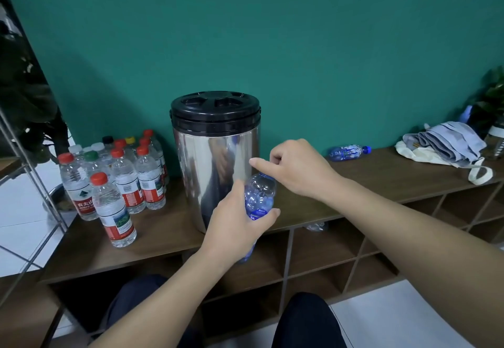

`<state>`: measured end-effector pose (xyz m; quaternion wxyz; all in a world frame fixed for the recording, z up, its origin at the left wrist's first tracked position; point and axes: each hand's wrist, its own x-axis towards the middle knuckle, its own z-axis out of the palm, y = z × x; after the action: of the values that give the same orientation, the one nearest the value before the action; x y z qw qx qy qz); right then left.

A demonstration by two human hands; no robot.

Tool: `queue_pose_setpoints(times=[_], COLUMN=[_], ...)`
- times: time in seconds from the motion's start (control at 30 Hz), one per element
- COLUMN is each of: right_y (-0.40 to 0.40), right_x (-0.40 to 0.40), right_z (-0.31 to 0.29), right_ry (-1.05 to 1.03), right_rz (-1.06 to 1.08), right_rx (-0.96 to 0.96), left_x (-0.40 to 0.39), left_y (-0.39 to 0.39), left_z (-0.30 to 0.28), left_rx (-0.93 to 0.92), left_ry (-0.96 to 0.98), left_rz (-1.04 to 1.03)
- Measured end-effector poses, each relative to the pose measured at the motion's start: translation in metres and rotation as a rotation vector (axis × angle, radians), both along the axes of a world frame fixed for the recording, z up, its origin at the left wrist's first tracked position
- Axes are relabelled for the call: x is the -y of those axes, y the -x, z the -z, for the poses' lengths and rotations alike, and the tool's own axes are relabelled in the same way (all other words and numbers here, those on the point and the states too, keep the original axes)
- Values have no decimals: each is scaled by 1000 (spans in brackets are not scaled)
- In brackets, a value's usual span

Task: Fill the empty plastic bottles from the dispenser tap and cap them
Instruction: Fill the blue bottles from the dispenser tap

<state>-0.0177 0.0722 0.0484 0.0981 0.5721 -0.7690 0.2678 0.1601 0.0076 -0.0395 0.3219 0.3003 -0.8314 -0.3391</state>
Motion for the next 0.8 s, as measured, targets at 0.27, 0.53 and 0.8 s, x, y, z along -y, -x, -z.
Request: queue_pose_setpoints(times=[0.27, 0.53, 0.8], right_y=[-2, -3, -11], right_x=[-8, -27, -36], right_z=[4, 0, 28], right_ry=[50, -164, -219], right_rz=[-265, -578, -352], right_rx=[119, 217, 173], left_x=[6, 19, 10], left_y=[-17, -50, -50], left_z=[1, 14, 42], left_rx=[-87, -91, -62], left_ry=[-139, -500, -458], left_rz=[139, 480, 423])
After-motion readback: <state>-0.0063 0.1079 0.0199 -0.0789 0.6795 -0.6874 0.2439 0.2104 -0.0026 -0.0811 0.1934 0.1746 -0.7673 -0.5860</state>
